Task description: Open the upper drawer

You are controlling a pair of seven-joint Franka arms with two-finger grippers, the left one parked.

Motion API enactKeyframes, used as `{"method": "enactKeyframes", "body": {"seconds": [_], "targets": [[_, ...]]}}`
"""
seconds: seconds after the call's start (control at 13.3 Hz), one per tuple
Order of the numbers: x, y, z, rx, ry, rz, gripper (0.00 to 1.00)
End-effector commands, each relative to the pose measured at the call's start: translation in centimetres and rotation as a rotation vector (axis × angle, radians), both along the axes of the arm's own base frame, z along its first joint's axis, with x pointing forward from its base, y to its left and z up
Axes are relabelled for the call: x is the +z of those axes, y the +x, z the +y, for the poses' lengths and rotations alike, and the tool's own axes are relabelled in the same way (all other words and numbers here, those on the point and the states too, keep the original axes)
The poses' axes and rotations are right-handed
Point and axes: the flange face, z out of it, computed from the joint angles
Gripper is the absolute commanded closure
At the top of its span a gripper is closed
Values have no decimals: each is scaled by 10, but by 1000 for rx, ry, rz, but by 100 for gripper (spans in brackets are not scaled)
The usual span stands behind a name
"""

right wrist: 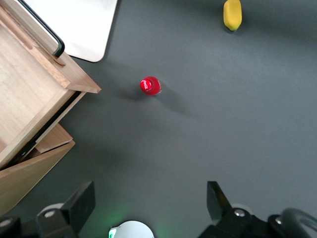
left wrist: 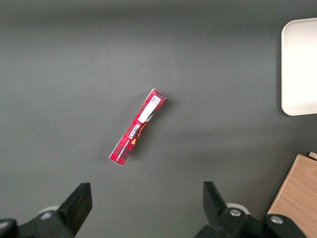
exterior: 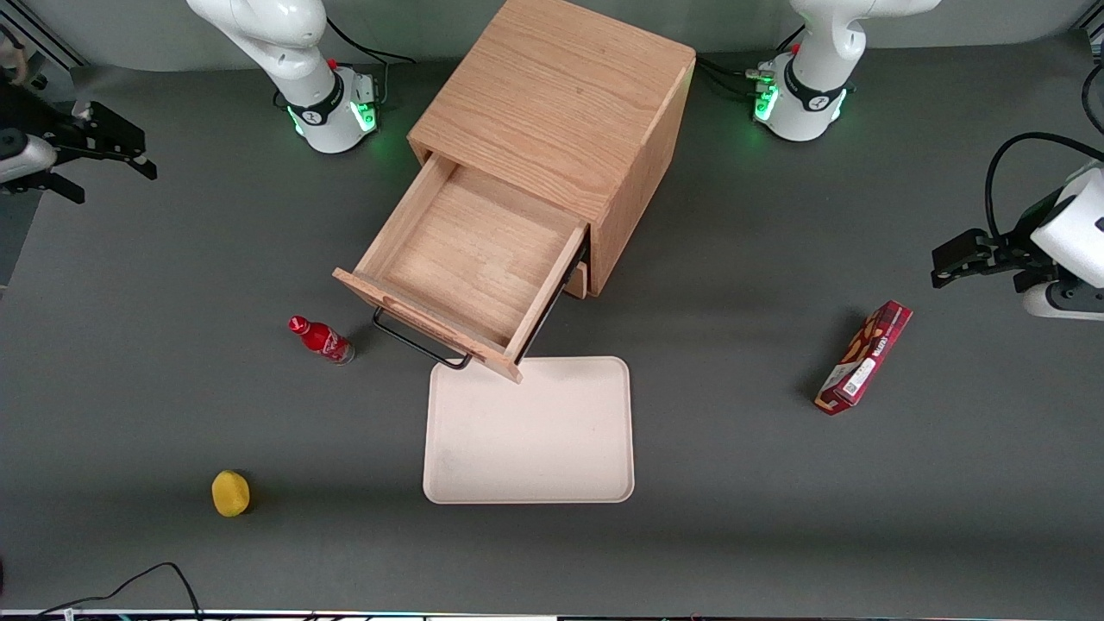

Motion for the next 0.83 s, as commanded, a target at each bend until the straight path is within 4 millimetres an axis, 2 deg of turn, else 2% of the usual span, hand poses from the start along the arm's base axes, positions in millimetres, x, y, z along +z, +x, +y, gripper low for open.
{"method": "enactKeyframes", "body": {"seconds": [0.0, 0.08, 0.38, 0.6, 0.75], "targets": [[4, 9, 12, -73, -14, -15, 0], [0, 16, 21, -101, -24, -24, 0], [-34, 49, 21, -162, -31, -39, 0], [-46, 56, 18, -205, -92, -1, 0], [-40, 50, 12, -226, -113, 12, 0]]}}
